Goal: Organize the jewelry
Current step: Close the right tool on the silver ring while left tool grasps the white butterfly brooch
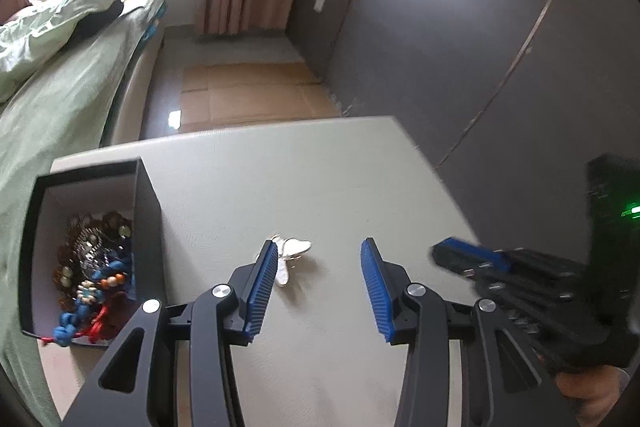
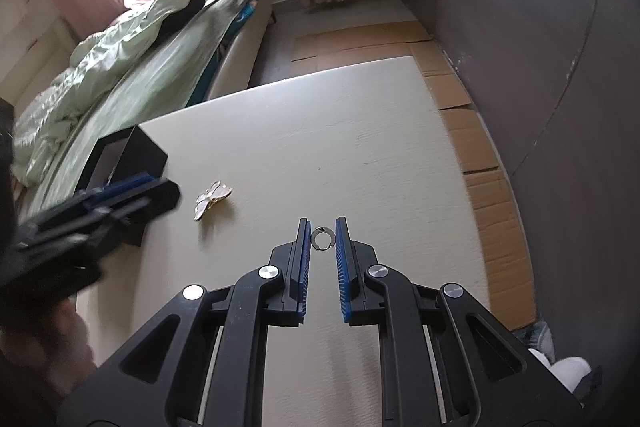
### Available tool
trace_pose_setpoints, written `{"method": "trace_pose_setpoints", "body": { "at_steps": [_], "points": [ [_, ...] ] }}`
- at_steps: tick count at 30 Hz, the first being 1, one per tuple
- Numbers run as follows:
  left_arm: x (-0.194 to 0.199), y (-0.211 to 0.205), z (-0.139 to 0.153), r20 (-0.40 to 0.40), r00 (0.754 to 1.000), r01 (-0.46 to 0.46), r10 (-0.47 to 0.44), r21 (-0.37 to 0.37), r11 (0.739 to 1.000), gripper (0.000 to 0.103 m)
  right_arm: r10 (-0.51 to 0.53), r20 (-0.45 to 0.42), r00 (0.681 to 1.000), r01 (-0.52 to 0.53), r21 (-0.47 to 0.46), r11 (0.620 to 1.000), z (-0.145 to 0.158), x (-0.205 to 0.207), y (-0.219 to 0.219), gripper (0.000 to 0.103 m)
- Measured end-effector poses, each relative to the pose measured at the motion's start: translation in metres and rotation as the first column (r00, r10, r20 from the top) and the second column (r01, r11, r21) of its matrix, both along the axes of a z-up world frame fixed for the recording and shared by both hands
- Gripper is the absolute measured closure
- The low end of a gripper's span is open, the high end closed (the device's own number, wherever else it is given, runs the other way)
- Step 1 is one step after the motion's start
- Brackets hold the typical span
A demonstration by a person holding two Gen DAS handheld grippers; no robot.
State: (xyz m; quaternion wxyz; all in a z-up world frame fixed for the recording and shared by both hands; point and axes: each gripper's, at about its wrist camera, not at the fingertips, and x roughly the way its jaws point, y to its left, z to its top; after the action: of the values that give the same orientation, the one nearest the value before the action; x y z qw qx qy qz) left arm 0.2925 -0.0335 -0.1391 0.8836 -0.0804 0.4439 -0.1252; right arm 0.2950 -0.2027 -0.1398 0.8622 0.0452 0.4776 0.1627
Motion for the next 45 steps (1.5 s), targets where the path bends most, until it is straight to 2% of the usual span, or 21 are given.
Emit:
{"method": "trace_pose_setpoints", "body": {
  "at_steps": [3,5,7,10,18,24,26,27,31,32,33,35,36,41,45],
  "points": [
    [0.007,0.000,-0.014,-0.029,0.999,-0.042,0.042,0.022,0.999,0.061,-0.007,-0.006,1.000,0.007,0.009,1.000,-0.001,0.002,-0.004,0.090],
    [0.010,0.001,-0.019,-0.038,0.997,-0.064,0.066,0.027,0.998,0.049,-0.009,-0.006,1.000,0.009,0.014,1.000,-0.001,0.002,-0.004,0.089],
    [0.012,-0.001,-0.020,-0.028,0.996,-0.087,0.088,0.026,0.996,0.044,-0.010,-0.006,1.000,0.010,0.023,1.000,-0.001,0.004,-0.004,0.090],
    [0.014,-0.006,-0.021,-0.012,0.993,-0.113,0.113,0.052,0.992,0.043,-0.014,-0.007,1.000,0.014,0.034,0.999,-0.001,0.006,-0.007,0.090],
    [0.021,-0.019,-0.039,-0.051,0.981,-0.182,0.188,0.109,0.977,0.046,-0.043,-0.012,0.999,0.043,0.033,0.999,-0.002,0.005,-0.021,0.089],
    [0.025,-0.027,-0.044,-0.032,0.968,-0.238,0.249,0.197,0.951,0.052,-0.063,-0.004,0.998,0.063,0.029,0.998,0.002,0.005,-0.019,0.089],
    [0.024,-0.029,-0.044,-0.025,0.963,-0.255,0.267,0.220,0.942,0.058,-0.102,-0.004,0.995,0.102,0.045,0.994,0.004,0.007,-0.027,0.089],
    [0.023,-0.029,-0.044,-0.022,0.962,-0.261,0.274,0.233,0.937,0.065,-0.119,-0.014,0.993,0.120,0.058,0.991,0.004,0.008,-0.030,0.089],
    [0.020,-0.027,-0.044,-0.021,0.969,-0.233,0.245,0.239,0.943,0.066,-0.122,-0.022,0.992,0.123,0.047,0.991,0.005,0.008,-0.026,0.089],
    [0.019,-0.027,-0.044,-0.023,0.971,-0.227,0.239,0.237,0.945,0.078,-0.117,-0.016,0.993,0.117,0.045,0.992,0.008,0.008,-0.024,0.089],
    [0.017,-0.025,-0.042,-0.026,0.972,-0.222,0.233,0.228,0.948,0.077,-0.110,-0.005,0.994,0.110,0.043,0.993,0.011,0.007,-0.021,0.089],
    [0.013,-0.018,-0.036,-0.026,0.977,-0.205,0.213,0.173,0.963,0.089,-0.098,0.008,0.995,0.098,0.046,0.994,0.016,0.004,-0.016,0.089],
    [0.012,-0.018,-0.033,-0.016,0.978,-0.200,0.206,0.181,0.963,0.094,-0.092,0.013,0.996,0.091,0.045,0.995,0.018,0.002,-0.013,0.089],
    [0.010,-0.003,-0.031,-0.050,0.978,-0.194,0.202,0.140,0.971,0.094,-0.064,0.026,0.998,0.064,0.035,0.997,0.021,-0.005,-0.001,0.089],
    [0.010,0.019,-0.025,-0.075,0.975,-0.205,0.209,0.061,0.977,0.094,-0.058,0.025,0.998,0.057,0.027,0.998,0.020,-0.006,0.002,0.089]
  ]
}}
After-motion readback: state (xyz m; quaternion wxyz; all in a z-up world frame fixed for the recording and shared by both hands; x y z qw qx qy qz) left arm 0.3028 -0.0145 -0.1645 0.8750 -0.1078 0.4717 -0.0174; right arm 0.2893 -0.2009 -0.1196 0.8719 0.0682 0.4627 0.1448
